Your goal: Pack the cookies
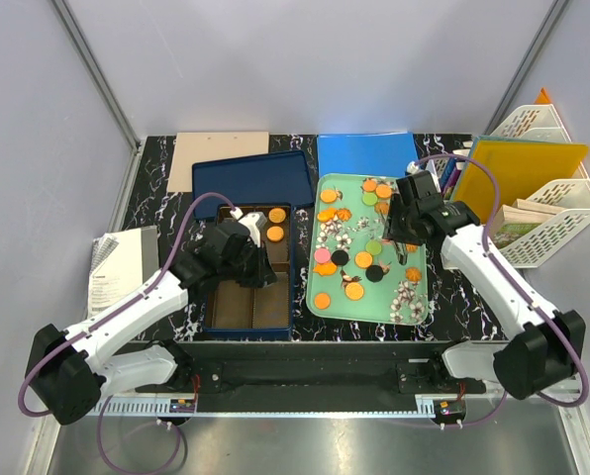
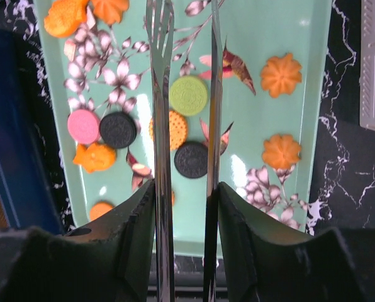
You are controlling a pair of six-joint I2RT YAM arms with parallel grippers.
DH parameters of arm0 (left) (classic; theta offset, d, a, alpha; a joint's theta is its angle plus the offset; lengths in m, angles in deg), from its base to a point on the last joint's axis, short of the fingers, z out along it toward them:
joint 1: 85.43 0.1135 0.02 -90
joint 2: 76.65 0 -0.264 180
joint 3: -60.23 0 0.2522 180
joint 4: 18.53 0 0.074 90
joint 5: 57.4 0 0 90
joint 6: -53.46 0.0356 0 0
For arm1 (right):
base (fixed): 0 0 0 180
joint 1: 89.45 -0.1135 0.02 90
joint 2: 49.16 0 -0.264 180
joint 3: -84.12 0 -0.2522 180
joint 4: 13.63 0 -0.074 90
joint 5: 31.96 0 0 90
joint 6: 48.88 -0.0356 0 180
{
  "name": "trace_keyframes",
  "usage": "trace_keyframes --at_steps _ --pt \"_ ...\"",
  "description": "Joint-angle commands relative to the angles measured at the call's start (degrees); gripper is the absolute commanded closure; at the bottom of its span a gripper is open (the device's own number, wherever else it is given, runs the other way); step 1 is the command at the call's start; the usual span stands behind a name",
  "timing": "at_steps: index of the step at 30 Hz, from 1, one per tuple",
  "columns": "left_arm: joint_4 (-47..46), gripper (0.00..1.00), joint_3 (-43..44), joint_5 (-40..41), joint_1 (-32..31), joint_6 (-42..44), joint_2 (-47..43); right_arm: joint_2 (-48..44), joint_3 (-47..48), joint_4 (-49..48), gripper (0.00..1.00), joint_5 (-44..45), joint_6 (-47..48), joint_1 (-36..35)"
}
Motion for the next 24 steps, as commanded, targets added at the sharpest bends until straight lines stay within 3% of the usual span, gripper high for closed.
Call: trace_keyframes --at_steps 1,12,24 --pt "-1.27 0.84 1.44 2.10 0.02 0.53 -1.39 -3.59 3.37 6.18 0.53 -3.49 0.43 -1.75" --pt "-1.44 0.84 -0.23 1.83 0.11 -1.23 -2.54 -7.11 -0.93 12.25 0.52 -1.48 -5.72 -14.92" --pt "-2.06 0.83 -2.87 1.57 0.02 -3.07 -4.30 -10.80 -5.41 15.94 0.47 2.39 -8.01 -15.64"
